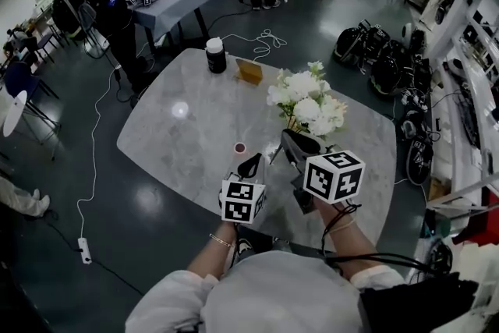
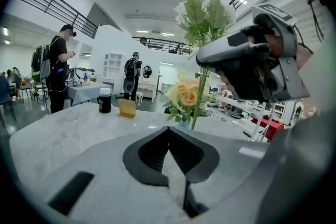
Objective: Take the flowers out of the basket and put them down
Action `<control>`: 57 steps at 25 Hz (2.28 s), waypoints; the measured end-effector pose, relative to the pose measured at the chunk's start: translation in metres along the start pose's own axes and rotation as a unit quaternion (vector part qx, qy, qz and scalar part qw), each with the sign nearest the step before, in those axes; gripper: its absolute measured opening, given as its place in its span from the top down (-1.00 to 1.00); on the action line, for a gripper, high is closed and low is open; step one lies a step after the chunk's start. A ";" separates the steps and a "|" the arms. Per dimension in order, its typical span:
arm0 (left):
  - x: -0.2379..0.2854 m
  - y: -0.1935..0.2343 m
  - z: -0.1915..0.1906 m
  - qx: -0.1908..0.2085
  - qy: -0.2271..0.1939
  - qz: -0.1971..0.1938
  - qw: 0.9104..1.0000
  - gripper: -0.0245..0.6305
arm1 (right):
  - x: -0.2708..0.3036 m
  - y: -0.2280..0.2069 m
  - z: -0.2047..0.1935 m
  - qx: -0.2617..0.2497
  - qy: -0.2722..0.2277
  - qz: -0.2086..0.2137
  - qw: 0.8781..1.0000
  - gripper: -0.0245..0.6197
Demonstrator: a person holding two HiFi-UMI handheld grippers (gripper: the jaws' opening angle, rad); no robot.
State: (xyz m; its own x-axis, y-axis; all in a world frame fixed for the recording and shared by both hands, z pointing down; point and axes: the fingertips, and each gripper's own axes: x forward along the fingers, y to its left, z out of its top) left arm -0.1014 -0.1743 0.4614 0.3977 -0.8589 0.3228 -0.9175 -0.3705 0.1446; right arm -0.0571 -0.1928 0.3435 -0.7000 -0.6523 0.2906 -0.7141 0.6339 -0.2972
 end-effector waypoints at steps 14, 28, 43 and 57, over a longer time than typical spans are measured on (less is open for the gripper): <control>0.050 -0.106 0.013 0.034 0.009 -0.118 0.992 0.90 | -0.093 -0.075 0.002 0.038 -0.025 -0.108 0.993 0.89; 0.070 -0.191 -0.034 0.057 0.056 -0.182 0.980 0.90 | -0.171 -0.137 -0.096 0.135 0.012 -0.206 0.969 0.89; 0.074 -0.185 -0.096 0.031 0.119 -0.149 0.981 0.90 | -0.143 -0.157 -0.203 0.226 0.102 -0.180 0.952 0.89; 0.092 -0.161 -0.119 0.004 0.148 -0.108 0.983 0.89 | -0.106 -0.185 -0.233 0.269 0.137 -0.160 0.940 0.89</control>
State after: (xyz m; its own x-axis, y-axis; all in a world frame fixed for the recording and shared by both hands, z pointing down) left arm 0.0833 -0.1519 0.5791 0.5662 -0.6200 0.5432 -0.8109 -0.5371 0.2323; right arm 0.1469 -0.1442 0.5795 -0.4791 -0.5951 0.6452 -0.8320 0.0739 -0.5498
